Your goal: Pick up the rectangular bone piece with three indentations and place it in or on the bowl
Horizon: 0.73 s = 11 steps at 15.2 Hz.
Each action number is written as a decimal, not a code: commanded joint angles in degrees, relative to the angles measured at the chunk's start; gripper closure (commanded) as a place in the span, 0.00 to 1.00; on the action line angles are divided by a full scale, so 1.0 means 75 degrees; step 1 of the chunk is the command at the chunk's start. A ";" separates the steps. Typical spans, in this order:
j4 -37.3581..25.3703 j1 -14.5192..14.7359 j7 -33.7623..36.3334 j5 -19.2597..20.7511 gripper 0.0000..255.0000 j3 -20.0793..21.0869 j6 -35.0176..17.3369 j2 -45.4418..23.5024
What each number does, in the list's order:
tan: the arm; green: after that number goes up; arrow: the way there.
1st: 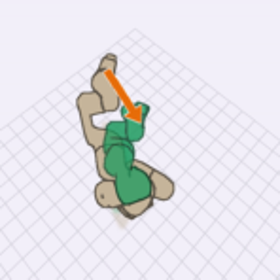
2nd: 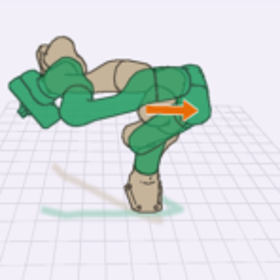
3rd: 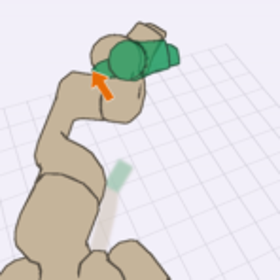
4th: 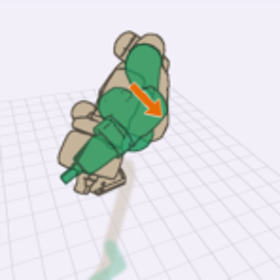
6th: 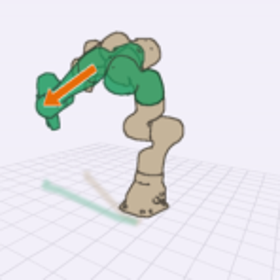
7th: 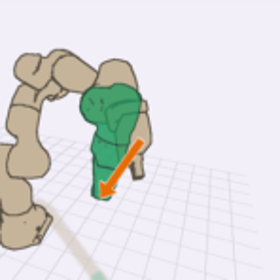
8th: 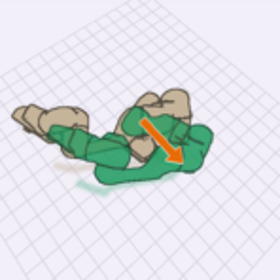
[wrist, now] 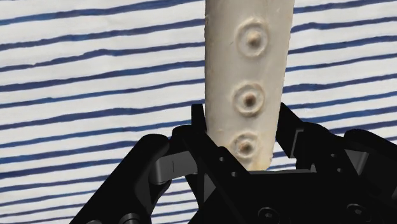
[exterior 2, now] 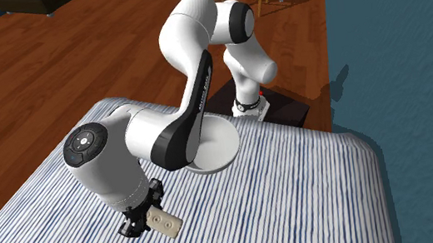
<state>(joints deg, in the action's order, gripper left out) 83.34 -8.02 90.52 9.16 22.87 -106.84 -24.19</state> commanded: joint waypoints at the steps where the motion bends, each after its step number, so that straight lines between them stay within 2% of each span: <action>1: 0.0002 0.0001 0.0000 0.0000 1.00 -0.0001 -0.0002 -0.0006; 4: 0.0013 -0.0002 0.0000 -0.0001 1.00 0.0000 -0.0010 -0.0001; 11: -0.0664 0.0051 -0.0034 -0.0030 1.00 0.0024 0.0692 0.0031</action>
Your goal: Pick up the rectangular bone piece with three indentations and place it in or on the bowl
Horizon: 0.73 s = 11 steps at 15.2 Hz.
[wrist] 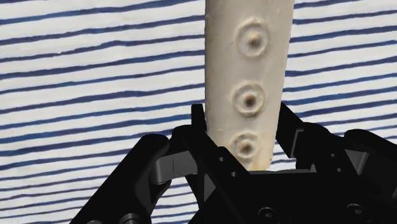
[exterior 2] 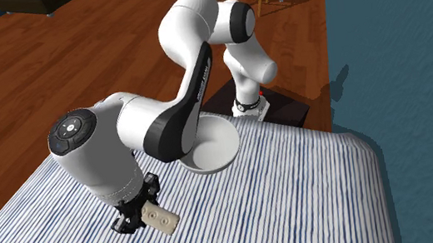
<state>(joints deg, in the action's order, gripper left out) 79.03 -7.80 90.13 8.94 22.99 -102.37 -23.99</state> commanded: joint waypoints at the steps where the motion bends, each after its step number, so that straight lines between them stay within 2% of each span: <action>1: -0.0199 0.0033 0.0013 -0.0002 1.00 0.0011 0.0201 0.0001; 11: -0.1514 0.0204 -0.0009 0.0051 1.00 0.0023 0.1332 -0.0181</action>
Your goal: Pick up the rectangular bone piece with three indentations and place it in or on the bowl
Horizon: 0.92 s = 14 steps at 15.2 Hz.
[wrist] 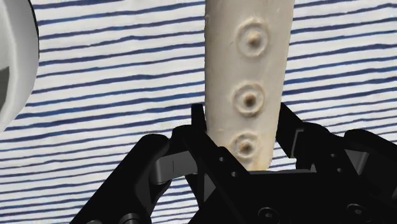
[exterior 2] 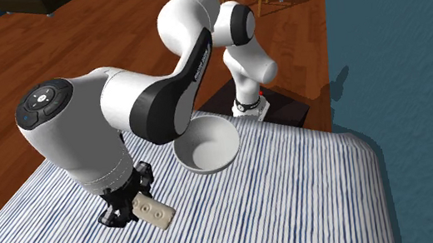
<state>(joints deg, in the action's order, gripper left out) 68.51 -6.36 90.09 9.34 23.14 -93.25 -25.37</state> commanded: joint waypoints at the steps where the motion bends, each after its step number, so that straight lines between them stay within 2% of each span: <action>1: -0.0270 0.0037 -0.0004 0.0011 1.00 0.0002 0.0240 -0.0033; 9: -0.1871 0.0340 -0.0017 0.0181 1.00 -0.0023 0.1368 -0.0503; 14: -0.3527 0.0732 -0.0061 0.0409 1.00 -0.0095 0.2360 -0.1150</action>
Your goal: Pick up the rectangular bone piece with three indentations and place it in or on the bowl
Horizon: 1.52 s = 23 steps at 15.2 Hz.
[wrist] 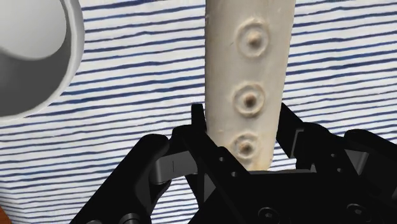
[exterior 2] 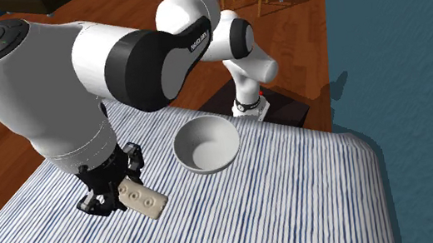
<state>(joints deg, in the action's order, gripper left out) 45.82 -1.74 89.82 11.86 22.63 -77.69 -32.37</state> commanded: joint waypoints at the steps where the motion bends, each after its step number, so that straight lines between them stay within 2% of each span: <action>1: -0.0771 0.0186 -0.0037 0.0111 1.00 -0.0046 0.0431 -0.0333; 2: 0.0619 -0.0206 0.0018 -0.0141 1.00 0.0078 -0.0119 0.0492; 4: 0.2327 -0.0703 0.0007 -0.0525 1.00 0.0227 -0.0731 0.1610; 9: 0.5036 -0.1333 -0.0291 -0.1392 1.00 0.0246 -0.1483 0.3724; 13: 0.6585 -0.1509 -0.0618 -0.1983 1.00 0.0092 -0.1701 0.5174; 18: 0.8182 -0.1468 -0.1006 -0.2563 1.00 -0.0221 -0.1653 0.6907; 23: 0.8813 -0.1429 -0.1045 -0.2609 1.00 -0.0216 -0.2164 0.7031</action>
<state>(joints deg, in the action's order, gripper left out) 110.79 -12.48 82.16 -7.60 21.08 -93.10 20.03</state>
